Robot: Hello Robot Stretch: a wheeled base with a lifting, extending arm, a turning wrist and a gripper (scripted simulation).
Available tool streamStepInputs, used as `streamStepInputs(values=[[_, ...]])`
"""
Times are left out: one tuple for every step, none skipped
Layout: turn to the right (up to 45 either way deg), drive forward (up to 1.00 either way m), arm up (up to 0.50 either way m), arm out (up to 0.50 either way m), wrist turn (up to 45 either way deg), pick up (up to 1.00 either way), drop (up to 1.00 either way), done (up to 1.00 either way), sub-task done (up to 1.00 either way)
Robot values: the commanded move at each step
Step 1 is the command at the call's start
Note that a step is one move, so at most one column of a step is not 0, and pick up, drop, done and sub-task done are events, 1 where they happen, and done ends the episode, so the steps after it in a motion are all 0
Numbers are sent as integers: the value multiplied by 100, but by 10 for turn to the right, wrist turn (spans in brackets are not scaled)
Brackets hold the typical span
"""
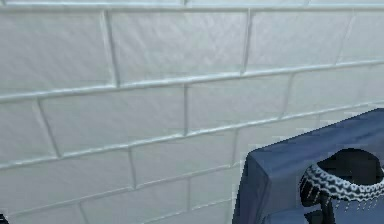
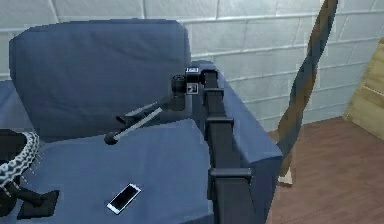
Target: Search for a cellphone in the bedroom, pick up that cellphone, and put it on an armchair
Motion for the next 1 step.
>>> streamStepInputs(values=[[0, 0, 0, 0, 0, 0, 0, 100, 0]])
